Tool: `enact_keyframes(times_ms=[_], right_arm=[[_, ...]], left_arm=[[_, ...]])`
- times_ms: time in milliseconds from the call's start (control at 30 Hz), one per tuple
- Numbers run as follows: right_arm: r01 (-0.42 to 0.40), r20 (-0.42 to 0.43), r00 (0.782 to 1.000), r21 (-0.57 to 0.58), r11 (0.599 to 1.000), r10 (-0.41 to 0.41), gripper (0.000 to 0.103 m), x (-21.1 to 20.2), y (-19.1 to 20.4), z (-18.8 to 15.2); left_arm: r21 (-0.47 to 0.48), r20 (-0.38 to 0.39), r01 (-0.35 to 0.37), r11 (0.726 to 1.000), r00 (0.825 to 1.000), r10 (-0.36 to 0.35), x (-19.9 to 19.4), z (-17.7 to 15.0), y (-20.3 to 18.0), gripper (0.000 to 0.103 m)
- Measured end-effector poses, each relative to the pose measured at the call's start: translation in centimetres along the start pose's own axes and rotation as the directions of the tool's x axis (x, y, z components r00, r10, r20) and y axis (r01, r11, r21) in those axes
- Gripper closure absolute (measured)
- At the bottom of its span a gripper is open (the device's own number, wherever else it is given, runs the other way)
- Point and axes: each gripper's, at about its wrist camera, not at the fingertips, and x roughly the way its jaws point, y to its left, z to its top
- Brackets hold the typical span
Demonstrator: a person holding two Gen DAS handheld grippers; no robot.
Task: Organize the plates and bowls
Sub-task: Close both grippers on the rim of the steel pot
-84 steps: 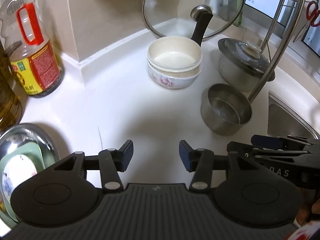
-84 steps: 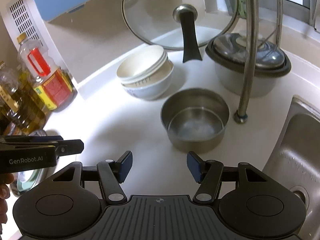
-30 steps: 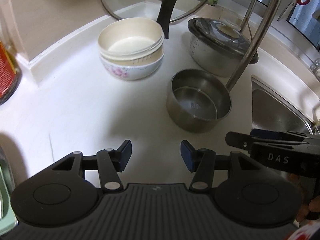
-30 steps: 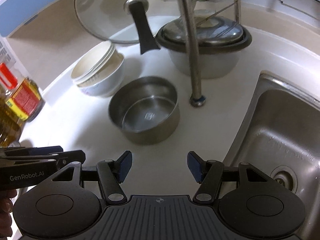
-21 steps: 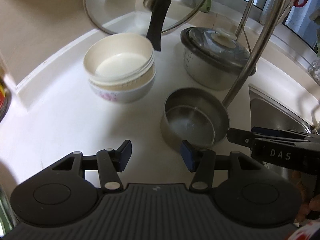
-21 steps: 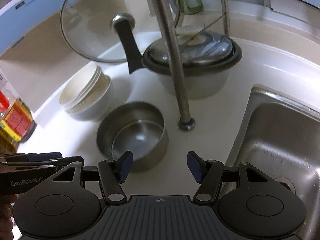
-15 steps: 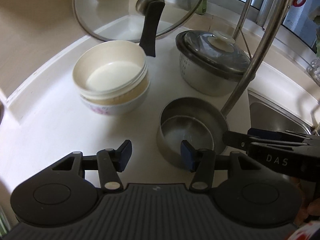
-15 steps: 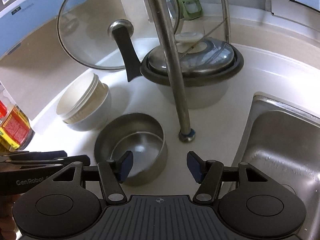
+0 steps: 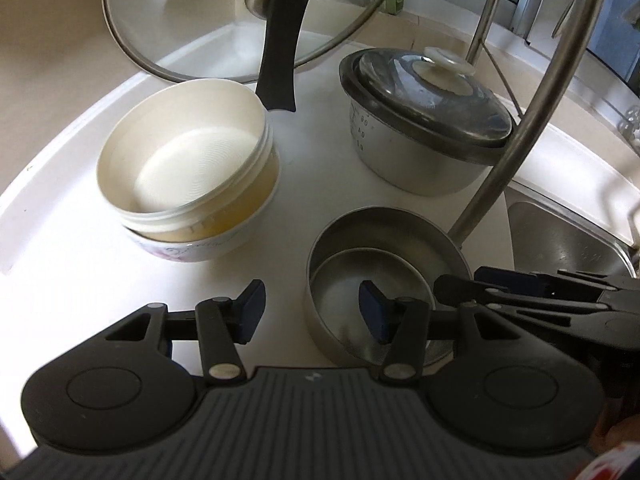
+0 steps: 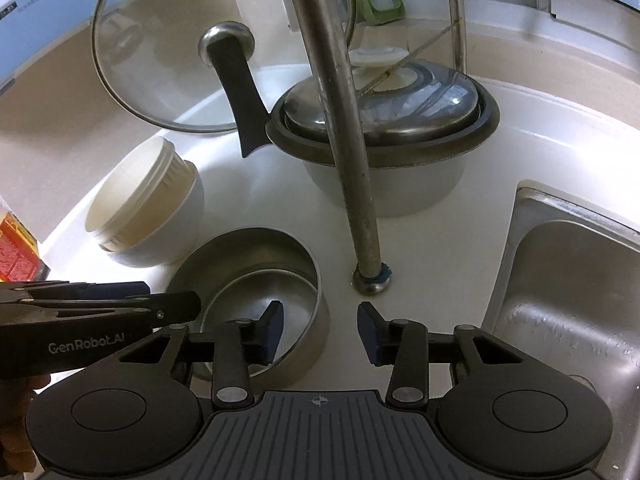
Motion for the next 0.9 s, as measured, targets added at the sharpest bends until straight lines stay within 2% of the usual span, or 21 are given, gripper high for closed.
enact_keyframes(times_ms=[267, 433, 600, 900], right_arm=[[0.000, -0.002, 1.000, -0.006, 1.000, 0.000, 0.080, 1.0, 0.1, 0.2], [0.003, -0.003, 1.000, -0.005, 1.000, -0.003, 0.086, 1.2, 0.2, 0.1], [0.008, 0.001, 1.000, -0.024, 1.000, -0.008, 0.090, 1.2, 0.4, 0.1], [0.017, 0.014, 1.000, -0.057, 0.998, -0.016, 0.093, 0.7, 1.0, 0.1]], left_arm=[[0.004, -0.009, 0.011, 1.000, 1.000, -0.011, 1.0, 0.1, 0.2, 0.067], [0.004, -0.014, 0.017, 1.000, 1.000, -0.017, 1.3, 0.1, 0.1, 0.071], [0.011, -0.019, 0.030, 0.999, 0.999, -0.029, 1.4, 0.1, -0.3, 0.085], [0.022, -0.004, 0.018, 1.000, 1.000, -0.018, 0.5, -0.3, -0.5, 0.085]])
